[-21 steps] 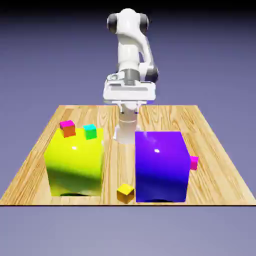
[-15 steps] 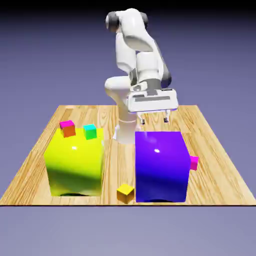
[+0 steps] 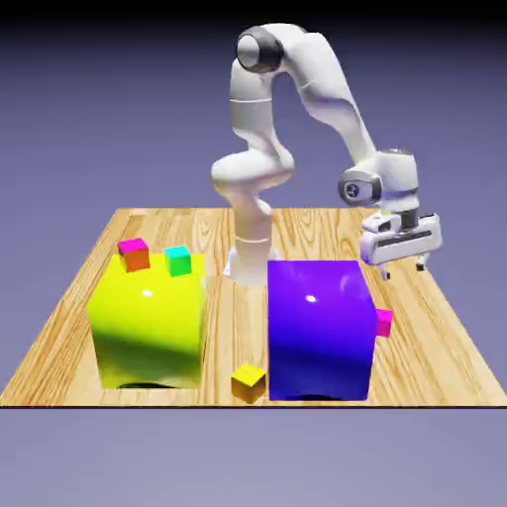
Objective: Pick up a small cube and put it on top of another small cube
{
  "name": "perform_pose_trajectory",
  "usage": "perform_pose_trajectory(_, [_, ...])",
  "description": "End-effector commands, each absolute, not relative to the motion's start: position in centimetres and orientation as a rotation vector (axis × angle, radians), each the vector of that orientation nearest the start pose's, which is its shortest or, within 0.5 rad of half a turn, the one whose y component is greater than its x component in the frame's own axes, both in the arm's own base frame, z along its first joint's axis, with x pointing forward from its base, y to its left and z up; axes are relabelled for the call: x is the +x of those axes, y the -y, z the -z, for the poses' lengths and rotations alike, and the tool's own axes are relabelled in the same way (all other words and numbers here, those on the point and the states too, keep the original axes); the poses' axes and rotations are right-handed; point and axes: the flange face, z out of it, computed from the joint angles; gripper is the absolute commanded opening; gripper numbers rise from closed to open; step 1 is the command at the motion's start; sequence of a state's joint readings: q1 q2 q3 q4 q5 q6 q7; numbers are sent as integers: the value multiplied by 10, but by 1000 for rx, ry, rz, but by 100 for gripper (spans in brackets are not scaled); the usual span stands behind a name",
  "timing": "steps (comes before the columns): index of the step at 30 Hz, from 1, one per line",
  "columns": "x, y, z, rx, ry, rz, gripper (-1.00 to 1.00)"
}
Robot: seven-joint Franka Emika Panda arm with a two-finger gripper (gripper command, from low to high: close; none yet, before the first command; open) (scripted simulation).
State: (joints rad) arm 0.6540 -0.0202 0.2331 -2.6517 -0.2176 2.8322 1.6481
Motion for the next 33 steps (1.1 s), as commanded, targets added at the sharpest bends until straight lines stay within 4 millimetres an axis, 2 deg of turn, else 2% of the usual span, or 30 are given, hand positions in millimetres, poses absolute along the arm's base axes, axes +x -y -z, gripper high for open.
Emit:
perform_pose_trajectory(1, [268, -351, -263, -2855, -855, 213, 0])
perform_pose_trajectory(17, [224, -364, -189, -2770, -1421, 224, 0])
perform_pose_trajectory(19, [251, -343, -192, -2663, -1576, 256, 0])
perform_pose_trajectory(21, [258, -337, -193, -2634, -1616, 264, 0])
perform_pose_trajectory(27, [266, -335, -129, -2632, -1617, 264, 0])
perform_pose_trajectory(28, [266, -334, -123, -2633, -1616, 263, 0])
perform_pose_trajectory(29, [266, -334, -123, -2633, -1616, 263, -100])
perform_pose_trajectory(30, [266, -334, -123, -2633, -1616, 263, -100])
perform_pose_trajectory(33, [263, -338, -156, -2628, -1618, 265, -100])
